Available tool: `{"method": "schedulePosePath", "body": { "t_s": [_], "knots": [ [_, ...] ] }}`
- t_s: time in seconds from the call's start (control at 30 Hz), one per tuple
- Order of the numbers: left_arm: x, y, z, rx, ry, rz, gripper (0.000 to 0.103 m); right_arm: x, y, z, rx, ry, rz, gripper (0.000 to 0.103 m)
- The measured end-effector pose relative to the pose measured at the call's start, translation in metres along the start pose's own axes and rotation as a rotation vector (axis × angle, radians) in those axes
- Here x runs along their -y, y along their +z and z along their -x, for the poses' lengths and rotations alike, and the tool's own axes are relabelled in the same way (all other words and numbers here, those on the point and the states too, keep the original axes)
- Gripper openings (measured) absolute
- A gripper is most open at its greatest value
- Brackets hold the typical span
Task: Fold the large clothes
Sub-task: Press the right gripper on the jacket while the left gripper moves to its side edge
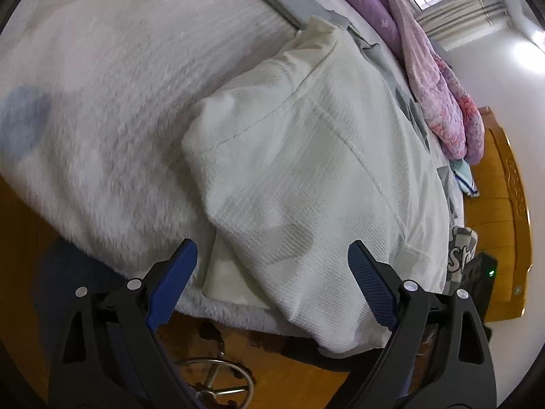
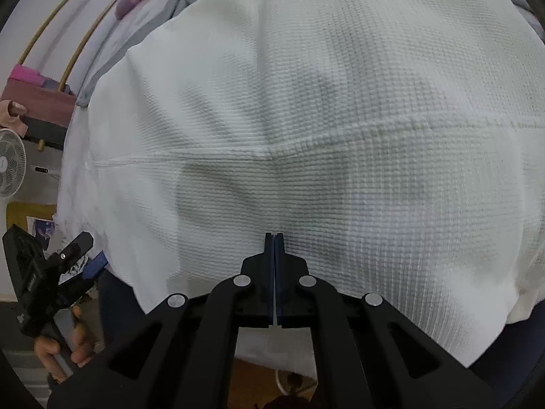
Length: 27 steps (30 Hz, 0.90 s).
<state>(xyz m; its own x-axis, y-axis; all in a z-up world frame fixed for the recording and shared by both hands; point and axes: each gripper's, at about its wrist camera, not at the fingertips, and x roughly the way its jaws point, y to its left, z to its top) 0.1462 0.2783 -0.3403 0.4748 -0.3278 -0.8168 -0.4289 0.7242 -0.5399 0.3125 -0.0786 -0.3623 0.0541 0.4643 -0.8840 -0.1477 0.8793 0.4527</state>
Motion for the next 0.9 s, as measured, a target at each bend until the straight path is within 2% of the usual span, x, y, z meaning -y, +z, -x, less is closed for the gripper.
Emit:
{"method": "schedulePosePath", "body": {
  "t_s": [0.23, 0.43, 0.63, 0.7, 0.73, 0.9],
  "knots": [
    [-0.016, -0.006, -0.002, 0.005, -0.020, 0.037, 0.090, 0.015, 0.005, -0.003, 0.007, 0.045, -0.019, 0.000],
    [-0.011, -0.009, -0.004, 0.007, -0.016, 0.033, 0.089, 0.018, -0.012, 0.002, 0.039, 0.066, -0.025, 0.000],
    [-0.010, -0.010, -0.006, 0.001, -0.008, 0.019, 0.074, 0.017, -0.016, 0.001, 0.064, 0.066, -0.029, 0.000],
    [-0.012, -0.011, -0.004, 0.006, -0.006, 0.029, 0.063, 0.016, -0.024, 0.003, 0.070, 0.071, -0.032, 0.000],
    [-0.012, -0.010, -0.004, 0.005, -0.007, 0.031, 0.061, 0.017, -0.025, 0.004, 0.074, 0.073, -0.032, 0.000],
    [-0.014, -0.011, 0.008, 0.025, 0.009, 0.013, 0.038, 0.012, -0.029, 0.007, 0.100, 0.060, -0.023, 0.002]
  ]
}}
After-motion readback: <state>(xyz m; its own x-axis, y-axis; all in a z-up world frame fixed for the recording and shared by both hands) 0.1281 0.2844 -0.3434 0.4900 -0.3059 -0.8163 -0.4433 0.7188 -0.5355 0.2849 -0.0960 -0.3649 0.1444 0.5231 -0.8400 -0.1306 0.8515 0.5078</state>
